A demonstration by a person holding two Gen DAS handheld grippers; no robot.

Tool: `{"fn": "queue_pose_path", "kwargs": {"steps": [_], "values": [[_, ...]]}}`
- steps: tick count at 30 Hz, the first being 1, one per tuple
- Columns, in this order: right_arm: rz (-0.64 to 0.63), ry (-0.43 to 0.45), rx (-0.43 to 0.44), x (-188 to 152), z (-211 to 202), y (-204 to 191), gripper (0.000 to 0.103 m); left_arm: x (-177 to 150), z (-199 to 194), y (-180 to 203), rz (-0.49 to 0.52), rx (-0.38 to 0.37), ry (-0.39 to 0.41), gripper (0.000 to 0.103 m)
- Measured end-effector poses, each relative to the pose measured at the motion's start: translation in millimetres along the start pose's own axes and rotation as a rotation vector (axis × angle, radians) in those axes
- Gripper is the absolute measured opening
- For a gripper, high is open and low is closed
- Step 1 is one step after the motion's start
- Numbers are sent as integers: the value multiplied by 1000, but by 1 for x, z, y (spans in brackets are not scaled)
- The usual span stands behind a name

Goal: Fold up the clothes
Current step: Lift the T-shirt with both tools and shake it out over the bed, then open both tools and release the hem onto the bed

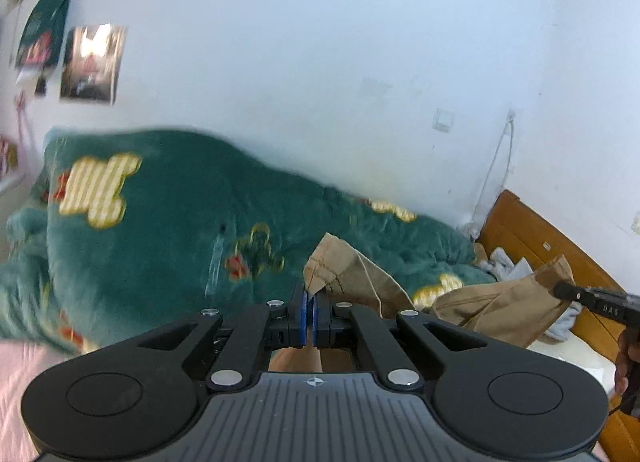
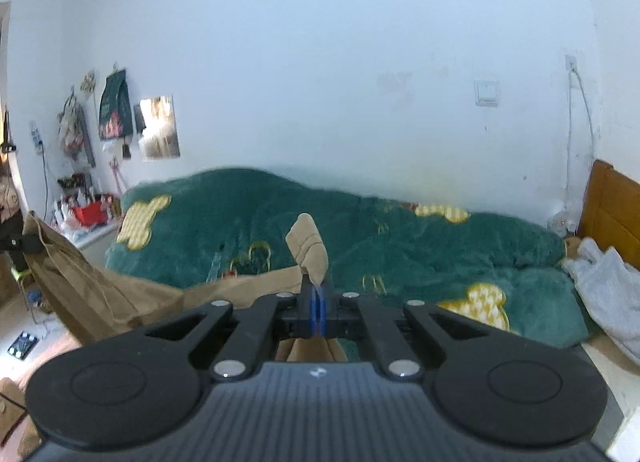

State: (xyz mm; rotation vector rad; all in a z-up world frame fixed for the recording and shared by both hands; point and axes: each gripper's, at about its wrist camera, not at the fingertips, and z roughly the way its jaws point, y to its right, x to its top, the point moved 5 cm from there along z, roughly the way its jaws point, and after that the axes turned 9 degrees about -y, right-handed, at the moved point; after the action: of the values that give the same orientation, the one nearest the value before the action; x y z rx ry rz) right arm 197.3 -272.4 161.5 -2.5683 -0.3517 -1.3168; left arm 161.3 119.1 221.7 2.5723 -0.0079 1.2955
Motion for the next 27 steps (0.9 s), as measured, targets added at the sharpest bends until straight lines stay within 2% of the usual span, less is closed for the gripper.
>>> {"fn": "queue_pose_path", "kwargs": {"steps": [3, 9, 14, 19, 21, 25, 27], "values": [[5, -69, -2, -32, -8, -3, 3, -45, -7, -15, -54, 0, -85, 2], [64, -287, -13, -158, -11, -23, 3, -169, -14, -29, -128, -21, -301, 2], [93, -450, -13, -263, -25, -63, 3, -285, -35, -21, -91, -41, -450, 2], [126, -564, -36, -347, -47, -86, 3, -396, -59, -34, -48, -76, -587, 2], [133, -603, -52, -375, -54, -93, 3, -427, -61, -45, -42, -83, -627, 4], [144, -696, -110, -416, -58, -104, 7, -474, -63, -70, -54, -88, -693, 16], [126, -730, -137, -427, -64, -111, 10, -498, -65, -82, -60, -91, -725, 30]]}}
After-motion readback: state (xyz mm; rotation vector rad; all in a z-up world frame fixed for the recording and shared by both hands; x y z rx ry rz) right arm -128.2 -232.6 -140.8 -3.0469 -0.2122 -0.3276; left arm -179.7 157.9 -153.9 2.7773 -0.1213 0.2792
